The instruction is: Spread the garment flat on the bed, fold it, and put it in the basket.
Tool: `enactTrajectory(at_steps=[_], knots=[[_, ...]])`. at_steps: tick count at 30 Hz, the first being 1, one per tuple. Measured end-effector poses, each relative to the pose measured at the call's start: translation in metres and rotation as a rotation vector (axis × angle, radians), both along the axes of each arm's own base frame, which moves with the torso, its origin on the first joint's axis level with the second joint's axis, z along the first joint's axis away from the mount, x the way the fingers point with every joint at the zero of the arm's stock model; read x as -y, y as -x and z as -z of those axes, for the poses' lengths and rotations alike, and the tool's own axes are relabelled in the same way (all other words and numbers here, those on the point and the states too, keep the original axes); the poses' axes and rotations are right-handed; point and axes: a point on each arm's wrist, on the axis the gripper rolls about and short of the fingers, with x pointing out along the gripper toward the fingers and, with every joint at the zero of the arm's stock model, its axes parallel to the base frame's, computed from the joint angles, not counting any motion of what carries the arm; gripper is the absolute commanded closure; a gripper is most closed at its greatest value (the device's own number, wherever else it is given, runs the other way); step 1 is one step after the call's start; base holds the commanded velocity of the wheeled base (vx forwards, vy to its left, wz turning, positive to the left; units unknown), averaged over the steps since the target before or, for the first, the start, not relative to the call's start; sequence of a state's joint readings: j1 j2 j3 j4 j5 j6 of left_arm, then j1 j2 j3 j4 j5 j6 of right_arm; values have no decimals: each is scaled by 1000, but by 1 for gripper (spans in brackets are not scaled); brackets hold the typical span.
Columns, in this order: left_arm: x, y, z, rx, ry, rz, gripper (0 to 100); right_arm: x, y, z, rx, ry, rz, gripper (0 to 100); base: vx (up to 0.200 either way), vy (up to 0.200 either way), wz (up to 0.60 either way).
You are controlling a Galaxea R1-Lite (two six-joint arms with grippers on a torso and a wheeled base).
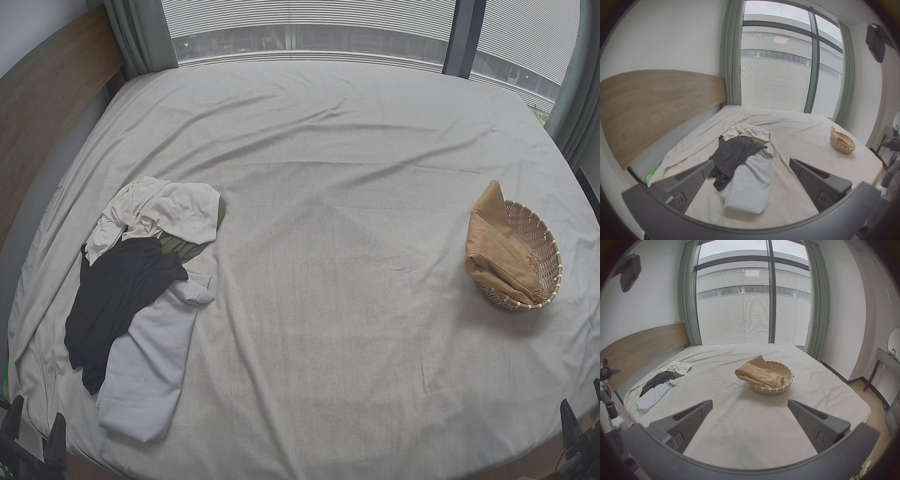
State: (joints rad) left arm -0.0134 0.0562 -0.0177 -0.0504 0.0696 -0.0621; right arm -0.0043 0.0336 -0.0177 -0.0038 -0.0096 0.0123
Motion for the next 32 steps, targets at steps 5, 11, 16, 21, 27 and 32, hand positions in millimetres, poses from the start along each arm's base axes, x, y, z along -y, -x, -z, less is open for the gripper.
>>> enactTrajectory(at_steps=[5,11,16,21,27,32], knots=[[1,2,3,1,-46,26,0,0,1,1,9,0,-3,0,0,0,0],[2,3,6,-12,-72,59,0,0,2,1,15,10,-2,0,0,0,0],[2,3,6,-11,-66,63,0,0,2,1,17,13,-12,0,0,0,0],[2,3,6,-10,-63,63,0,-1,2,1,18,11,-33,0,0,0,0],[2,3,6,-10,-63,62,0,-1,2,1,17,10,-35,0,0,0,0],[2,3,6,-9,-62,62,0,-1,2,1,17,9,-37,0,0,0,0]])
